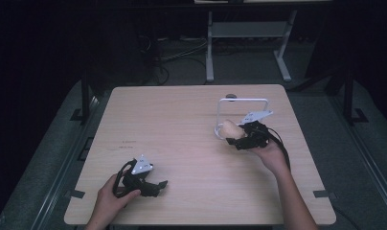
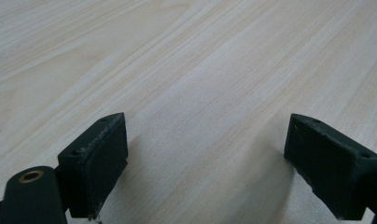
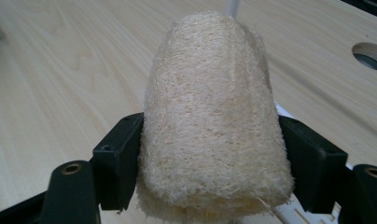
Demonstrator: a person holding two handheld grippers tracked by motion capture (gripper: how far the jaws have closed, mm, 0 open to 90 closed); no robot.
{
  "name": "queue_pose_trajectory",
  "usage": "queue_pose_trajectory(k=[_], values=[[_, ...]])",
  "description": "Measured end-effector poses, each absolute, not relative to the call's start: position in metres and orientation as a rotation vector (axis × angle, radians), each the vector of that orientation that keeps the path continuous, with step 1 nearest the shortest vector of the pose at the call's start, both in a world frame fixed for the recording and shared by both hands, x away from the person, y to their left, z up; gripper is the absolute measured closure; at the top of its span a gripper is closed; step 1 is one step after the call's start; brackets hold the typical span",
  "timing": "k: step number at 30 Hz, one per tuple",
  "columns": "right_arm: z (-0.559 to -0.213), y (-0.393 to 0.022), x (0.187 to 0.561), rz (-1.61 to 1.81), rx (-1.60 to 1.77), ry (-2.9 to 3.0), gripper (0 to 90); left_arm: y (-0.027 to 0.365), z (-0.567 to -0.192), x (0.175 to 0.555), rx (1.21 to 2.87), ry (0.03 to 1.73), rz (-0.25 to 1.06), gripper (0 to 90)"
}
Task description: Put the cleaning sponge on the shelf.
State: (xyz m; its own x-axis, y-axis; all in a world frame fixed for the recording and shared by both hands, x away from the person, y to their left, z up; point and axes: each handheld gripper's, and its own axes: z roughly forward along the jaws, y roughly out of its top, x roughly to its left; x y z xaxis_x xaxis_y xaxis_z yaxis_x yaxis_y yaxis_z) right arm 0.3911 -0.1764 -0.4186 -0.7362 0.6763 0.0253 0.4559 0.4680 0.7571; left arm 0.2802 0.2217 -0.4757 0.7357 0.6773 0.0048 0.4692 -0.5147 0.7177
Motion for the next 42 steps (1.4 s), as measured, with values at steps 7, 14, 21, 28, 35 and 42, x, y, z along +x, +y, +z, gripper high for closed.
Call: queue_pose_trajectory(k=[7, 14, 21, 28, 35, 42], values=[[-0.425, -0.181, 0.403, 1.111, 1.015, 2.431, 27.7, 0.222, -0.476, 0.280, 2.208, 0.863, 0.369, 12.9], [-0.434, -0.181, 0.414, 1.062, 1.039, 2.437, 27.7, 0.221, -0.476, 0.280, 2.199, 0.869, 0.366, 12.8], [-0.441, -0.176, 0.422, 1.026, 1.046, 2.453, 27.7, 0.221, -0.476, 0.280, 2.204, 0.864, 0.369, 12.8], [-0.446, -0.173, 0.426, 1.003, 1.055, 2.463, 27.6, 0.221, -0.476, 0.280, 2.206, 0.862, 0.372, 12.9], [-0.449, -0.174, 0.429, 0.990, 1.065, 2.466, 27.3, 0.221, -0.476, 0.280, 2.206, 0.861, 0.371, 12.9], [-0.451, -0.173, 0.430, 0.985, 1.064, 2.472, 24.4, 0.221, -0.476, 0.280, 2.205, 0.864, 0.369, 12.9]])
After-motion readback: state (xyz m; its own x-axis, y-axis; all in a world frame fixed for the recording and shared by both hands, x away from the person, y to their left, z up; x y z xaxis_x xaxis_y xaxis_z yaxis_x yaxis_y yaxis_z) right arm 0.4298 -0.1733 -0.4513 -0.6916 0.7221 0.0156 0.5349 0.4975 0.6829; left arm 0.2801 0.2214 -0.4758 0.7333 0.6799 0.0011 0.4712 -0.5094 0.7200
